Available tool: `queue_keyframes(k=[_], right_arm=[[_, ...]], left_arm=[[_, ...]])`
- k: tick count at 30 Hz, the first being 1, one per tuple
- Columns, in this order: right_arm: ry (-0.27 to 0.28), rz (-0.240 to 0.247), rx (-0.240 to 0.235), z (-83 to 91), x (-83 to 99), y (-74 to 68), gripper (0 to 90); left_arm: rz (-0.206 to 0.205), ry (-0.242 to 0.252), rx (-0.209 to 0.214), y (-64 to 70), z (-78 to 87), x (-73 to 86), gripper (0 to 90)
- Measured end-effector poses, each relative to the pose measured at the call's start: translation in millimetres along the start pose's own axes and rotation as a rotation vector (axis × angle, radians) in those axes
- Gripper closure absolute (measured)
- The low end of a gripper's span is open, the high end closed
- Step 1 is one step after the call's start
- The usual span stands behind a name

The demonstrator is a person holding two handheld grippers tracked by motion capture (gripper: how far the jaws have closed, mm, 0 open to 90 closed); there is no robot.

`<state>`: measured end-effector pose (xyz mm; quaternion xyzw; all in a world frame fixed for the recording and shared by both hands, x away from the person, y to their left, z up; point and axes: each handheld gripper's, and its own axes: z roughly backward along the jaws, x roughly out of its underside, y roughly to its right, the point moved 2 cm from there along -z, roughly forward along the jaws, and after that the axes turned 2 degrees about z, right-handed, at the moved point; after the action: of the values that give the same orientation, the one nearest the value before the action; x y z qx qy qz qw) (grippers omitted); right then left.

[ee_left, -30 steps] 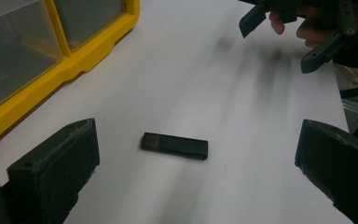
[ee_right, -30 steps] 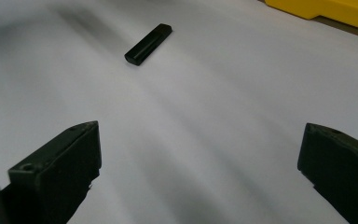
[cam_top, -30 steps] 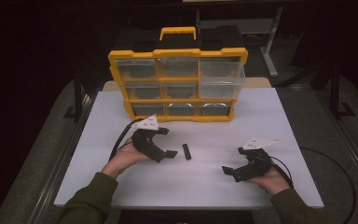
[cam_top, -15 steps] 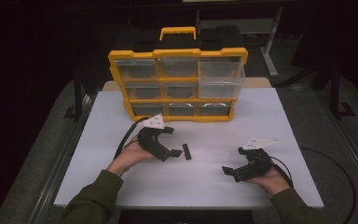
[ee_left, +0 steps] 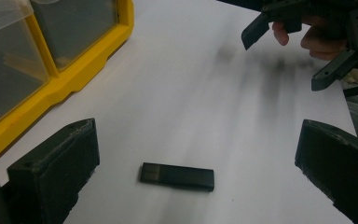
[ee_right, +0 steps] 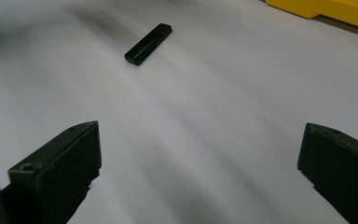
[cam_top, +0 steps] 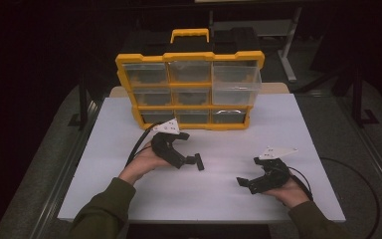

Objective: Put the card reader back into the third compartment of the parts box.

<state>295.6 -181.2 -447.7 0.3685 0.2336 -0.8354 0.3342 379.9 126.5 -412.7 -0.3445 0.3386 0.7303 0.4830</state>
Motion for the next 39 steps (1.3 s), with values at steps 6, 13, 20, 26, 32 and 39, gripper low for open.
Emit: queue_keyframes(k=[6,13,20,26,32,39], right_arm=[[0.0,0.0,-0.001,-0.3,0.0,0.0,0.0],[0.003,-0.001,0.001,0.2,-0.2,0.0,0.0],[0.006,-0.003,0.0,0.7,-0.3,0.5,0.0],[0.005,-0.001,0.0,0.9,-0.2,0.0,0.0],[0.004,0.0,0.0,0.8,-0.1,-0.1,0.0],[0.004,0.0,-0.001,1.2,-0.1,-0.2,0.0]], left_arm=[[0.003,-0.003,-0.001,-2.6,-2.2,-1.8,0.0],[-0.006,-0.002,0.011,-3.8,-8.4,-9.2,0.0],[-0.021,-0.026,0.007,-4.9,-13.8,-7.3,0.0],[-0.027,-0.043,0.01,-3.6,-20.8,-5.6,0.0],[-0.033,-0.054,0.012,-2.5,-24.1,-4.9,0.0],[-0.047,-0.084,0.002,-1.9,-27.8,-3.2,0.0]])
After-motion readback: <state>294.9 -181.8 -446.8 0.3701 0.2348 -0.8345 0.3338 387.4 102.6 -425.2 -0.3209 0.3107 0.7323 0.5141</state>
